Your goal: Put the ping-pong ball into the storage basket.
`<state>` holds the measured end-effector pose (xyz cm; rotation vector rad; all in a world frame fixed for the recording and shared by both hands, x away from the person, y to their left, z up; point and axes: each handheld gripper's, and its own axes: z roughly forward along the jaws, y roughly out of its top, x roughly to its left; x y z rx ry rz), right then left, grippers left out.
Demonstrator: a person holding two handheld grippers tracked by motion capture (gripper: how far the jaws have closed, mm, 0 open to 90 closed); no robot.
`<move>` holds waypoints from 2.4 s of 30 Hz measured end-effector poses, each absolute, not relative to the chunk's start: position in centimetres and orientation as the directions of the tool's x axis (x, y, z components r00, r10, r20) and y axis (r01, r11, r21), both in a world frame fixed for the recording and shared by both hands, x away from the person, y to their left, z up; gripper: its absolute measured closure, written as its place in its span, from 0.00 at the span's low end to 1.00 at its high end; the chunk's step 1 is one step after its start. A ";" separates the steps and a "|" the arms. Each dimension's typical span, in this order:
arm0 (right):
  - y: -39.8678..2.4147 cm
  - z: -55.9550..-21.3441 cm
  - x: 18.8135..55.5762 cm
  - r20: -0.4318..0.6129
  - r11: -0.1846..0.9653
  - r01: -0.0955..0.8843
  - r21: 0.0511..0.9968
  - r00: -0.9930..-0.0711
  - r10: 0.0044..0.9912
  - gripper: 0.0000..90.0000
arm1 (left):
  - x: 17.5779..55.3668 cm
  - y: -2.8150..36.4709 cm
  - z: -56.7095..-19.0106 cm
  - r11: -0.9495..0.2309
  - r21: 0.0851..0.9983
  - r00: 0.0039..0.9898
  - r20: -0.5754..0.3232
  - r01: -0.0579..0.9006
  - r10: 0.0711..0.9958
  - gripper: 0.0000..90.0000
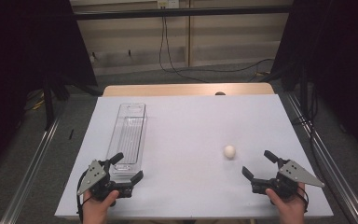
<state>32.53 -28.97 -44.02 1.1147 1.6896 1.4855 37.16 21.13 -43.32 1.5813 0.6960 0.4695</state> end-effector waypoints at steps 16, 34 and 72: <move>-29.2 -44.0 32.4 0.069 0.017 0.184 0.983 -0.452 0.889 0.01 | 37.5 19.8 -43.0 -0.027 0.983 0.747 -0.122 0.183 0.653 0.02; -29.1 -44.0 32.4 0.067 0.018 0.182 0.983 -0.454 0.888 0.01 | 38.4 17.2 -42.2 -0.049 0.979 0.769 -0.123 0.196 0.627 0.02; -29.3 -43.9 32.4 0.081 0.005 0.184 0.983 -0.454 0.887 0.01 | 39.8 11.3 -42.1 -0.077 0.971 0.799 -0.139 0.225 0.584 0.02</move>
